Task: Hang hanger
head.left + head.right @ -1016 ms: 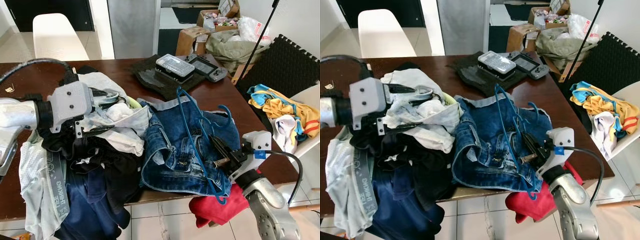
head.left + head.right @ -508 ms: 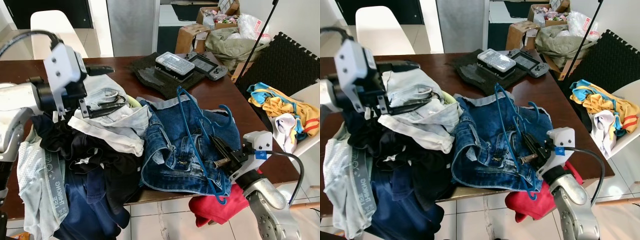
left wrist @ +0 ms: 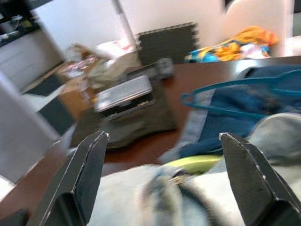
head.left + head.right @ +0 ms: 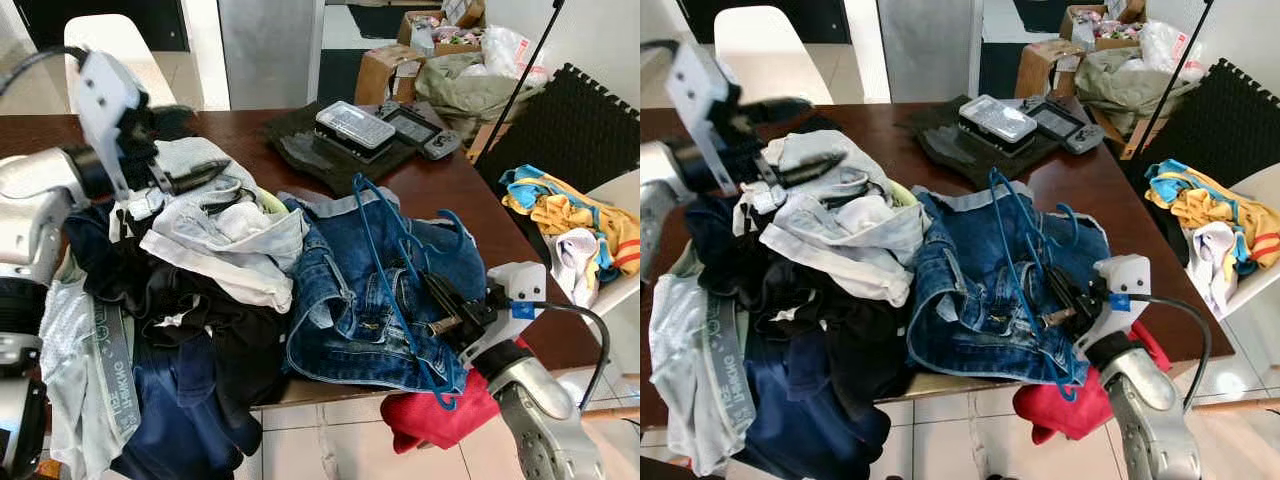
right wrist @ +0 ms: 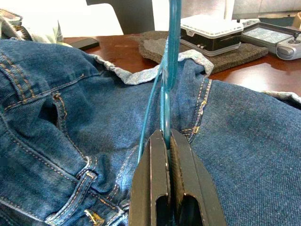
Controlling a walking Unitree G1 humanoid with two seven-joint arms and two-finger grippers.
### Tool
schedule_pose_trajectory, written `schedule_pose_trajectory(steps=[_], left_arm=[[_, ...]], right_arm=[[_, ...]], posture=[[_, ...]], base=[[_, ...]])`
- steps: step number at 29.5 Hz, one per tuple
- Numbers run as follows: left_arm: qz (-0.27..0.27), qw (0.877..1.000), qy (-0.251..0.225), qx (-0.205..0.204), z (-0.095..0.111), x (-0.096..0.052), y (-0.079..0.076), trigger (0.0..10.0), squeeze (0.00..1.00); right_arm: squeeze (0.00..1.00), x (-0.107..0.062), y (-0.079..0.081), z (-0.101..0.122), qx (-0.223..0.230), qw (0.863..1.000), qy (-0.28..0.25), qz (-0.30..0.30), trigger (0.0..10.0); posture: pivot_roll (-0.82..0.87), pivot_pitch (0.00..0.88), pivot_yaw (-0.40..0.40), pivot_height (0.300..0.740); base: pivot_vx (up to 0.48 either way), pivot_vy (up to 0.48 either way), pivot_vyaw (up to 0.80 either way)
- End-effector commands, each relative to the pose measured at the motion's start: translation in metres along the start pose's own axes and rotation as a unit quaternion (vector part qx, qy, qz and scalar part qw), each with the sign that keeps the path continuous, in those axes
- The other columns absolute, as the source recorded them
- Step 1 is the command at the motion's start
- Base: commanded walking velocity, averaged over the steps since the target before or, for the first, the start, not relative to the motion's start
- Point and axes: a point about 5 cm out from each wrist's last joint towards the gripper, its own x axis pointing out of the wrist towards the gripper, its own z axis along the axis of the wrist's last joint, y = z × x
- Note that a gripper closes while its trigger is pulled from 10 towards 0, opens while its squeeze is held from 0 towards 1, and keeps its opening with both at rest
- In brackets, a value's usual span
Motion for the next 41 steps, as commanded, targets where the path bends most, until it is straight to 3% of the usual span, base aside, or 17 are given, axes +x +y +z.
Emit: schedule_pose_trajectory(steps=[1, 4, 6, 11, 17, 26, 33, 34, 41], left_arm=[[-0.047, 0.999, -0.01, -0.006, -0.002, 0.012, -0.01, 10.0, 0.0], [-0.059, 0.998, -0.014, -0.007, -0.002, 0.015, -0.012, 10.0, 0.0], [-0.104, 0.994, -0.012, -0.009, -0.004, 0.023, -0.017, 10.0, 0.0], [-0.144, 0.99, -0.002, -0.009, -0.009, 0.03, -0.022, 10.0, 0.0], [-0.207, 0.977, 0.046, 0.037, -0.02, 0.038, -0.03, 10.0, 0.0], [-0.226, 0.972, 0.043, 0.049, -0.018, 0.042, -0.029, 10.0, 0.0], [-0.242, 0.969, 0.012, 0.051, -0.007, 0.051, -0.029, 10.0, 0.0], [-0.245, 0.968, 0.0, 0.047, -0.004, 0.054, -0.029, 0.0, 0.0], [-0.253, 0.967, -0.014, 0.032, -0.003, 0.056, -0.03, 0.0, 0.0]], right_arm=[[0.0, -0.004, 0.0, -0.006, 0.006, 1.0, 0.019, -0.002, 10.0], [0.0, -0.005, 0.0, -0.005, 0.006, 1.0, 0.02, -0.002, 10.0], [0.0, -0.007, 0.0, -0.005, 0.005, 1.0, 0.022, -0.002, 10.0], [0.0, -0.009, 0.0, -0.004, 0.004, 1.0, 0.024, -0.003, 10.0], [0.0, -0.013, 0.0, -0.004, 0.002, 1.0, 0.03, -0.003, 10.0], [0.0, -0.015, 0.001, -0.004, 0.002, 0.999, 0.033, -0.003, 10.0], [0.0, -0.017, 0.002, -0.003, 0.002, 0.999, 0.035, -0.004, 10.0], [0.0, -0.017, 0.002, -0.003, 0.001, 0.999, 0.035, -0.004, 10.0], [0.0, -0.017, 0.002, -0.003, 0.002, 0.999, 0.036, -0.005, 10.0]], posture=[[0.07, 0.236, -0.021, 0.74], [0.07, 0.237, -0.021, 0.74], [0.06, 0.251, -0.023, 0.74], [0.05, 0.256, -0.023, 0.74], [0.04, 0.262, -0.02, 0.74], [0.04, 0.262, -0.017, 0.74], [0.04, 0.259, -0.014, 0.74], [0.03, 0.256, -0.012, 0.74], [0.03, 0.257, -0.01, 0.74]], base=[[0.0, 0.0, 0.0], [0.0, 0.0, 0.0], [0.0, 0.0, 0.0], [0.0, 0.0, 0.0], [0.0, 0.0, 0.0], [0.0, 0.0, 0.0], [0.0, 0.0, 0.0], [0.0, 0.0, 0.0], [0.0, 0.0, 0.0]])
